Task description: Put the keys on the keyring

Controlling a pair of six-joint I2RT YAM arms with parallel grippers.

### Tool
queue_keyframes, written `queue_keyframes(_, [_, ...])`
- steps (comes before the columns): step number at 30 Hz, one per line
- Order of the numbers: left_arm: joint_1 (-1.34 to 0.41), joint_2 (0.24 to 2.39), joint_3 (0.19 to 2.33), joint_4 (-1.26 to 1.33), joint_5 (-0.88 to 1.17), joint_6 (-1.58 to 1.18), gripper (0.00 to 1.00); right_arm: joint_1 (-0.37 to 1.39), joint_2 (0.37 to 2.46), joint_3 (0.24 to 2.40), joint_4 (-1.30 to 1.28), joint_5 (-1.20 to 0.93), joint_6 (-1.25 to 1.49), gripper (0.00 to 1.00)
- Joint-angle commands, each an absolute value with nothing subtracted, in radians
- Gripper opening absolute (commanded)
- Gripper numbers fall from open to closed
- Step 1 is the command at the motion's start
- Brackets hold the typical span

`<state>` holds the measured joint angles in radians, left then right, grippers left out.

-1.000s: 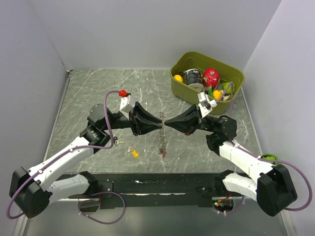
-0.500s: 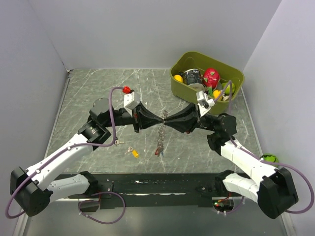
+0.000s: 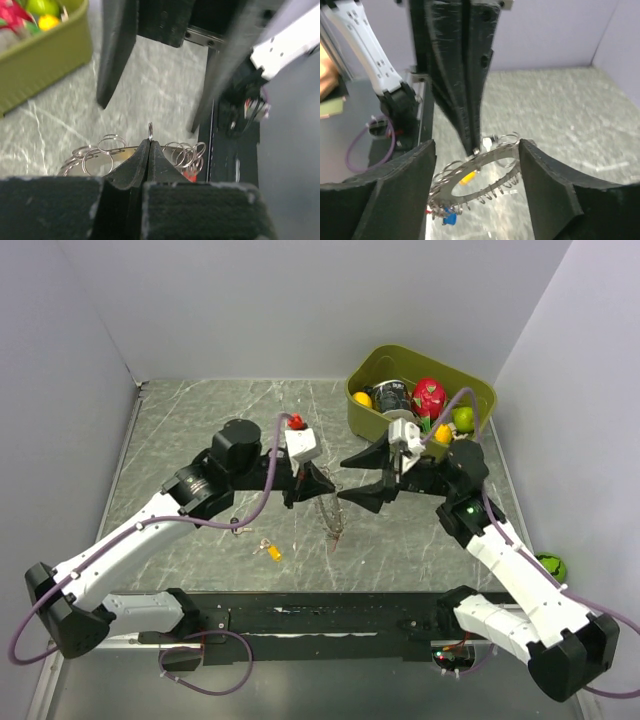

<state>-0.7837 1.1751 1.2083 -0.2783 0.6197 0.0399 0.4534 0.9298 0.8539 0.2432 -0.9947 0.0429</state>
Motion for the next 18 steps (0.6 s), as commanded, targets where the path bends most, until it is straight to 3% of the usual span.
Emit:
queue_keyframes(1, [-0.816, 1.195, 1.301, -0.42, 0.554, 0.126, 0.01, 0.448, 0.982, 0.936, 0.022, -1.011, -0.097, 0.65])
queue_keyframes(9, [-0.847, 1.226, 1.376, -0.52, 0.5, 0.156, 0.01, 0.449, 1.0, 0.963, -0.087, -1.009, -0.183, 0.57])
queue_keyframes(14, [-0.857, 1.242, 1.39, -0.534, 0.5, 0.163, 0.01, 0.449, 1.025, 0.969, -0.074, -1.052, -0.166, 0.44])
queue_keyframes(18, [-0.862, 1.256, 1.397, -0.548, 0.492, 0.166, 0.01, 0.449, 1.023, 0.969, -0.055, -1.084, -0.156, 0.43])
